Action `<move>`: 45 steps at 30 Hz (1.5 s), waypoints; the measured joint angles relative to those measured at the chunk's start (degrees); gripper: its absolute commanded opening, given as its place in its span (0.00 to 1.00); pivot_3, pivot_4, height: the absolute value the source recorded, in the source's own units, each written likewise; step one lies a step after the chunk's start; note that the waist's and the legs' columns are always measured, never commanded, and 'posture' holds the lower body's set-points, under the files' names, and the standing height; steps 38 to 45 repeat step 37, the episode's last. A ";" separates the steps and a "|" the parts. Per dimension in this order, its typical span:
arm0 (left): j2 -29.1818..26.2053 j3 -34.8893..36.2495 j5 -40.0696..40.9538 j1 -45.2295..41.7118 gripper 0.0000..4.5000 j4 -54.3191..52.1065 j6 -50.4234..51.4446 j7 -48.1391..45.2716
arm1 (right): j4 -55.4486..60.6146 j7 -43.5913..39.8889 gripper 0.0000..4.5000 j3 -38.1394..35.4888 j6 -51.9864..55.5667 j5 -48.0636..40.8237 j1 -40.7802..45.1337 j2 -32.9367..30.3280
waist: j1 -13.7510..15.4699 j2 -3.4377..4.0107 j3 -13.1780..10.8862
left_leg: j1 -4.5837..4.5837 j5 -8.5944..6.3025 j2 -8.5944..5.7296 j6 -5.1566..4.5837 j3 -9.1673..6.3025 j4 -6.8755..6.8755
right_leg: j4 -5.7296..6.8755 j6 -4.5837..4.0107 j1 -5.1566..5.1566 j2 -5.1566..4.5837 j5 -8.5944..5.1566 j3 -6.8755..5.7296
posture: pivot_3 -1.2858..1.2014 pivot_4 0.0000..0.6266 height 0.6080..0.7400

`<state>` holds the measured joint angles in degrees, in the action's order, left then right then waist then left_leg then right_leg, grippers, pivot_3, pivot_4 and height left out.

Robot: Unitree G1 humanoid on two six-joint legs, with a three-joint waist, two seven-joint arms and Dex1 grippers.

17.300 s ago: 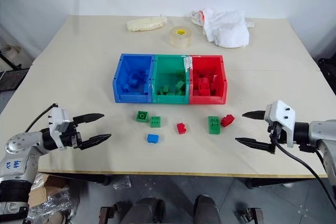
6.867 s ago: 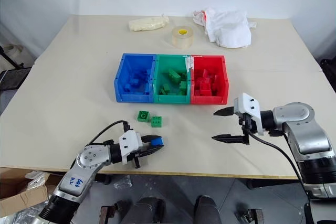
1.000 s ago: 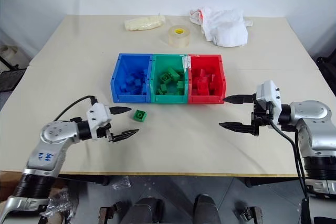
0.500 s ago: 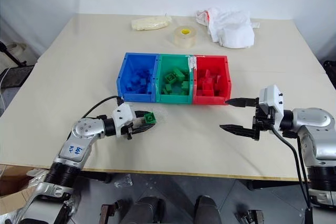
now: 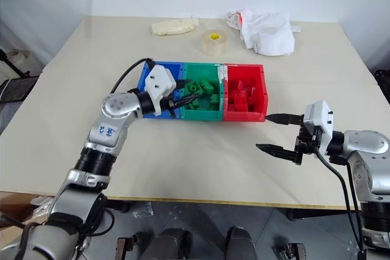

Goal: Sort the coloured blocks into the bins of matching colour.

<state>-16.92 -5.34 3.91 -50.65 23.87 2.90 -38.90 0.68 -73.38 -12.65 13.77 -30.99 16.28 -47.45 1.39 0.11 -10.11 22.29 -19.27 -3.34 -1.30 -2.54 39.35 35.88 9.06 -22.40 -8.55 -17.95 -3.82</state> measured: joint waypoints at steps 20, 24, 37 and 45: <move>-9.82 6.91 10.27 8.81 1.00 -7.60 4.21 -10.76 | -3.35 -1.35 1.00 1.11 -1.21 0.25 2.84 0.49 | -1.71 0.01 0.00 | -0.05 0.01 0.18 0.01 -0.01 -0.15 | 0.03 0.00 -0.08 0.02 0.00 0.02 | 0.52 0.24 1.00; -19.63 10.95 15.36 21.11 1.00 -17.15 11.29 -16.82 | -6.45 -4.92 1.00 3.41 -1.47 0.84 6.00 0.11 | -2.06 0.01 0.00 | -0.05 0.01 0.29 0.02 -0.04 -0.16 | 0.00 -0.02 -0.09 0.00 -0.01 0.08 | 0.52 0.24 1.00; -28.71 24.69 20.44 37.79 1.00 -14.81 5.69 -25.09 | -19.50 -12.68 1.00 8.09 -5.38 5.73 16.82 -0.89 | -1.08 0.01 0.00 | -0.05 0.01 0.24 0.02 -0.17 -0.14 | -0.10 -0.03 0.01 -0.04 -0.01 0.05 | 0.52 0.24 1.00; -28.71 24.69 20.44 37.79 1.00 -14.81 5.69 -25.09 | -19.50 -12.68 1.00 8.09 -5.38 5.73 16.82 -0.89 | -1.08 0.01 0.00 | -0.05 0.01 0.24 0.02 -0.17 -0.14 | -0.10 -0.03 0.01 -0.04 -0.01 0.05 | 0.52 0.24 1.00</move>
